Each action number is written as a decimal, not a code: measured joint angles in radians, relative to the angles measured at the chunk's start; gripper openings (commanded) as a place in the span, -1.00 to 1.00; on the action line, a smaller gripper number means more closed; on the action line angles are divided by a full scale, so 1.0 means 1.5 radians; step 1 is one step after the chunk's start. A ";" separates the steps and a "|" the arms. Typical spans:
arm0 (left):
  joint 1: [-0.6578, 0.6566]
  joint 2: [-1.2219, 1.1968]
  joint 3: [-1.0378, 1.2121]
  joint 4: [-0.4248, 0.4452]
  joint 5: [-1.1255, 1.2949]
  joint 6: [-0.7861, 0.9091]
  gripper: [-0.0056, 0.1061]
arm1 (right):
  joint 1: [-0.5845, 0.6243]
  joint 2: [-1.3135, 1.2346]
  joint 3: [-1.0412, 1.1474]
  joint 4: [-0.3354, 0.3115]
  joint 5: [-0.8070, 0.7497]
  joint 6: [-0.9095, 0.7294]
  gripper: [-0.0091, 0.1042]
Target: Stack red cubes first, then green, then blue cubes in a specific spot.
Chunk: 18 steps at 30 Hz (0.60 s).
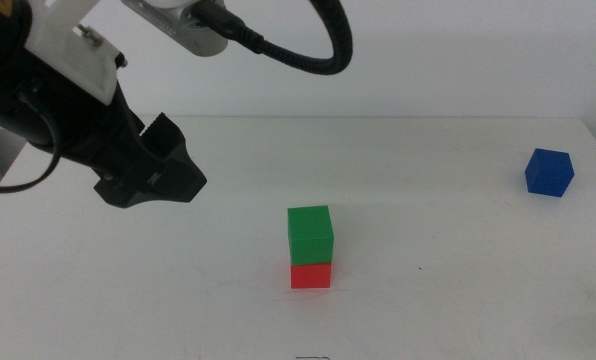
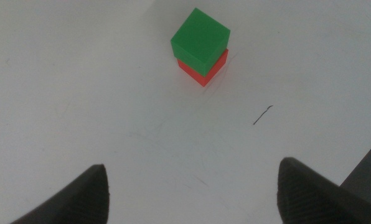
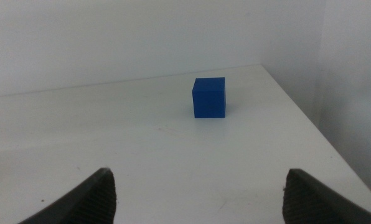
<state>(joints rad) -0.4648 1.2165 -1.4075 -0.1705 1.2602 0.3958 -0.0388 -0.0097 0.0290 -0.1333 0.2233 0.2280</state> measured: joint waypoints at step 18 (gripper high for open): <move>0.000 0.000 0.000 0.000 0.000 0.000 0.73 | 0.000 0.310 -0.416 -0.006 0.319 0.002 0.41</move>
<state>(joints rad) -0.4648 1.2165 -1.4075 -0.1705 1.2602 0.3958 -0.0388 0.4548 -0.5949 -0.1417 0.7014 0.2317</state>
